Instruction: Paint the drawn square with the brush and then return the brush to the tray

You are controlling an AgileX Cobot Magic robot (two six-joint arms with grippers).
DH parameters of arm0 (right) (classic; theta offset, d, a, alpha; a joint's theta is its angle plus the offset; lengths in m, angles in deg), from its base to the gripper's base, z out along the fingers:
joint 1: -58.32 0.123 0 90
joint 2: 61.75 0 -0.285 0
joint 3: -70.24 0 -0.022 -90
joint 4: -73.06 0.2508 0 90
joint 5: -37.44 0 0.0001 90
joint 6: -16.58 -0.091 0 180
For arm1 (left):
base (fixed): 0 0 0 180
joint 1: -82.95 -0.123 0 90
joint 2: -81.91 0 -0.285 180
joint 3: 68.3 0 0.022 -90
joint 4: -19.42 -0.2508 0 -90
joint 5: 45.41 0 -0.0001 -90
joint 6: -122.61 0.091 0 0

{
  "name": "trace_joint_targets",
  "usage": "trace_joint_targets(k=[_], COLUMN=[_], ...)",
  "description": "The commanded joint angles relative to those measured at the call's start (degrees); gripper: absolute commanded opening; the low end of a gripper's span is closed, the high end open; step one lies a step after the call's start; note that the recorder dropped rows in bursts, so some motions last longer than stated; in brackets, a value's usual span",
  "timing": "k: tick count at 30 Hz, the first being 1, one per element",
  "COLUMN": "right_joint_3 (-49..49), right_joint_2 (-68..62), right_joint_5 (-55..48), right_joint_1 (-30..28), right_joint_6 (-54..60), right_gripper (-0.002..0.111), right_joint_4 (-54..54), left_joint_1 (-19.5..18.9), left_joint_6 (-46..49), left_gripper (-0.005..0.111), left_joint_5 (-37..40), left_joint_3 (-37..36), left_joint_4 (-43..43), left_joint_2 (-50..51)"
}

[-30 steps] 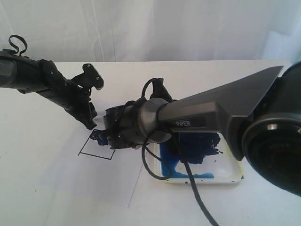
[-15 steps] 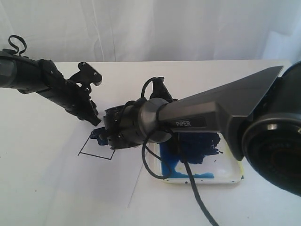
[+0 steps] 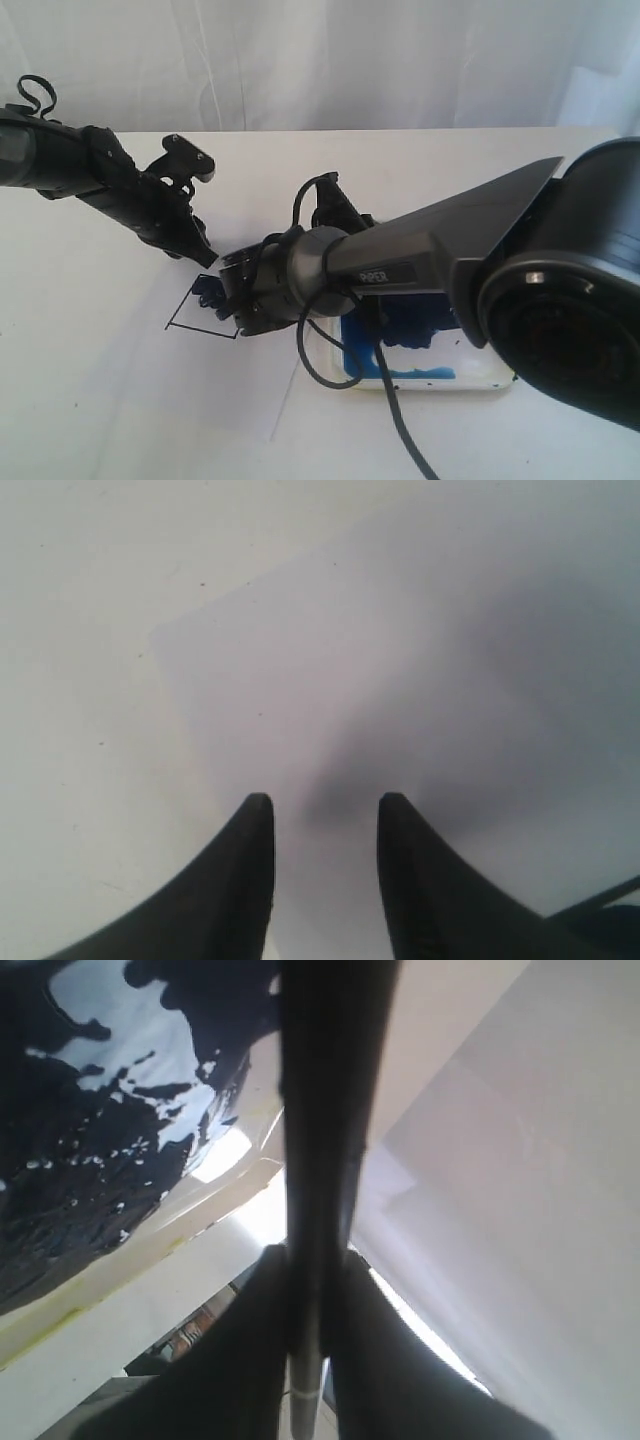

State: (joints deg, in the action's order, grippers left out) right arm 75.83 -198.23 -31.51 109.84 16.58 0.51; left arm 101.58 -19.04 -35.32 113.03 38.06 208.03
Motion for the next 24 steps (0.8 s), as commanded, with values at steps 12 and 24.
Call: trace_joint_targets(k=[12, 24], right_joint_3=[0.04, 0.04], right_joint_2=[-0.13, -0.13], right_joint_5=[2.00, 4.62], right_joint_1=[-0.19, -0.08], right_joint_6=[-3.00, -4.29], right_gripper=[0.000, 0.000], right_joint_4=[-0.21, 1.10], left_joint_1=[-0.19, -0.19], left_joint_6=[-1.33, -1.28], left_gripper=[0.040, 0.040], left_joint_5=[2.64, 2.91], left_joint_3=[-0.31, -0.31], left_joint_4=[1.09, 1.09], left_joint_2=[0.01, 0.01])
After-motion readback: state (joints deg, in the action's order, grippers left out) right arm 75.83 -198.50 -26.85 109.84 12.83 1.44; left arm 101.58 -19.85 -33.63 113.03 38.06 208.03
